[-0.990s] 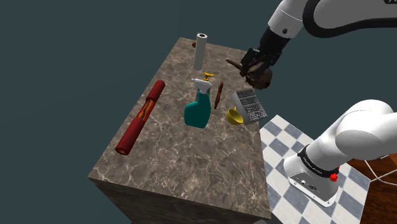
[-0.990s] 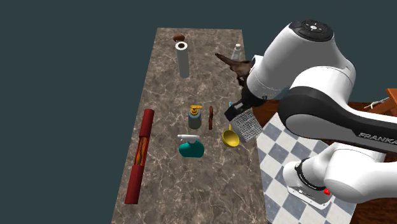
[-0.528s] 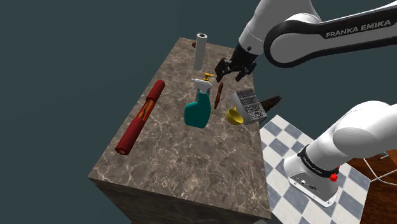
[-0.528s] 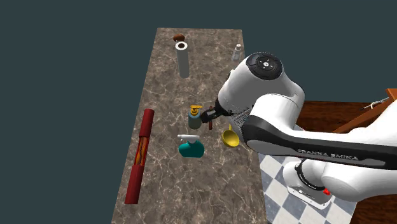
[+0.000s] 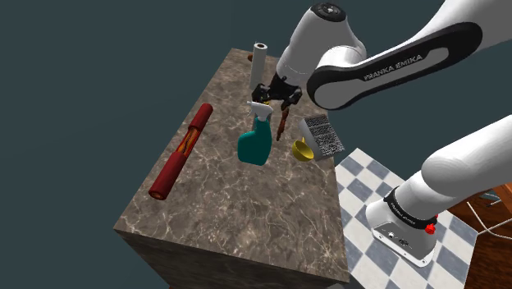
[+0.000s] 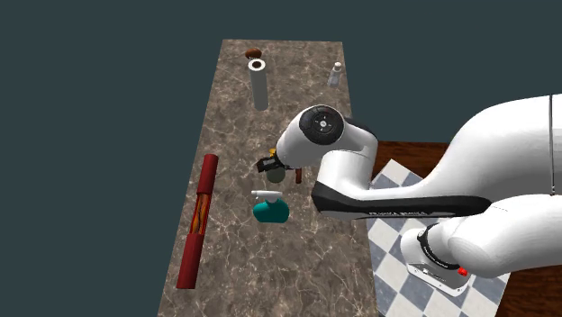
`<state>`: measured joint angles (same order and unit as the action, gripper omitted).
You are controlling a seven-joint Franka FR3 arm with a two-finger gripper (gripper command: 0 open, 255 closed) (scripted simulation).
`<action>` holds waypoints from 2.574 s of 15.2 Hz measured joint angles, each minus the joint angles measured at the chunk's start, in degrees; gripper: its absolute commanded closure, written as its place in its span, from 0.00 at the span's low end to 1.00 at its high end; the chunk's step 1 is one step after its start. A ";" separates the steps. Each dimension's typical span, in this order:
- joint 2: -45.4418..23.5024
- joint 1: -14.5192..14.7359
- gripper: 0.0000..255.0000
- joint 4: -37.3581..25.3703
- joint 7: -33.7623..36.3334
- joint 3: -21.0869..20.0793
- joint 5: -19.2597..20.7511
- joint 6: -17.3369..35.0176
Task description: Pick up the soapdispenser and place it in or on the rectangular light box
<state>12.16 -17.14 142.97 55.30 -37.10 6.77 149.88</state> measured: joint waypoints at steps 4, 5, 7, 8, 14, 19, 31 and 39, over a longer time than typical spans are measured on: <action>-4.29 -2.64 0.00 -0.57 4.46 -1.94 5.62 2.94; -5.26 -3.22 0.00 -0.65 5.37 -2.18 7.03 3.59; -6.56 -3.89 0.00 -0.87 6.74 -2.53 8.99 4.30; -6.68 -3.96 0.00 -0.78 6.91 -2.55 9.22 4.48; -6.83 -4.03 1.00 -0.75 7.18 -2.62 9.55 4.65; -6.84 -4.03 1.00 -0.76 7.18 -2.62 9.55 4.64; -2.31 -1.72 1.00 -2.45 1.13 -0.83 2.19 -0.30; 2.18 0.46 1.00 -5.17 -3.58 1.49 -3.13 -6.64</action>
<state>14.34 -16.68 137.80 51.73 -35.61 3.64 143.24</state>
